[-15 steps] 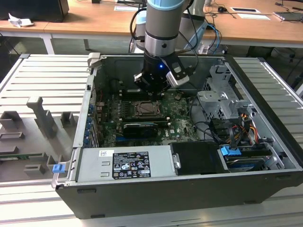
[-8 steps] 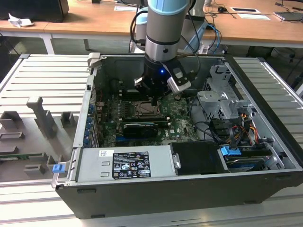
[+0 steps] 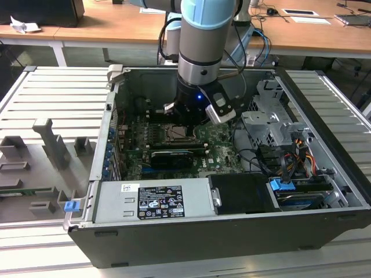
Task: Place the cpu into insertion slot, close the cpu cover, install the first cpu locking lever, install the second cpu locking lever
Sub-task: 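Install the second cpu locking lever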
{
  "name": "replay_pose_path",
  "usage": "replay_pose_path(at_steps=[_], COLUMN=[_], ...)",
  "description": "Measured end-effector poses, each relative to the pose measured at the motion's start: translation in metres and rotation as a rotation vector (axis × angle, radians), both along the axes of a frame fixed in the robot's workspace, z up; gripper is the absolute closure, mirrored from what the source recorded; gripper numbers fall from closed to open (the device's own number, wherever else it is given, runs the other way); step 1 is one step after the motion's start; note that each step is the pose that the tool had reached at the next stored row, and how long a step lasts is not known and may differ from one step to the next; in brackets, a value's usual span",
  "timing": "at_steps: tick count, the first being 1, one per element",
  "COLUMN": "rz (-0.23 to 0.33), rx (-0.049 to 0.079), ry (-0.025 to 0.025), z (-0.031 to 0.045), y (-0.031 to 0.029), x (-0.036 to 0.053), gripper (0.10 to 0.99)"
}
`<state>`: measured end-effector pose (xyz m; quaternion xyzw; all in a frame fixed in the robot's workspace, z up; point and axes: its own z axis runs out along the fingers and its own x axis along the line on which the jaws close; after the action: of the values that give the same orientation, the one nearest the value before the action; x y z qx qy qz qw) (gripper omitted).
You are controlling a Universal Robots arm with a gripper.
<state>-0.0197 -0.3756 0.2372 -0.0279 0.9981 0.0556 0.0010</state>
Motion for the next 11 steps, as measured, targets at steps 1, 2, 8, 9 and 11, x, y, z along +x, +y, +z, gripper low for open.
replay_pose_path(at_steps=[1,2,8,9,11], rz=[0.001,0.002,0.007,0.01,0.024], rx=[0.0,0.0,0.002,0.007,0.02], ry=[0.0,0.0,0.0001,0.0001,0.0], z=[-0.0005,-0.0009,-0.0043,-0.0059,-0.0104], y=[-0.0007,-0.001,-0.0024,-0.0032,-0.0043], x=[-0.0028,-0.0043,-0.0242,-0.0259,-0.0284], gripper=[0.98,0.98,0.98,0.98,0.98])
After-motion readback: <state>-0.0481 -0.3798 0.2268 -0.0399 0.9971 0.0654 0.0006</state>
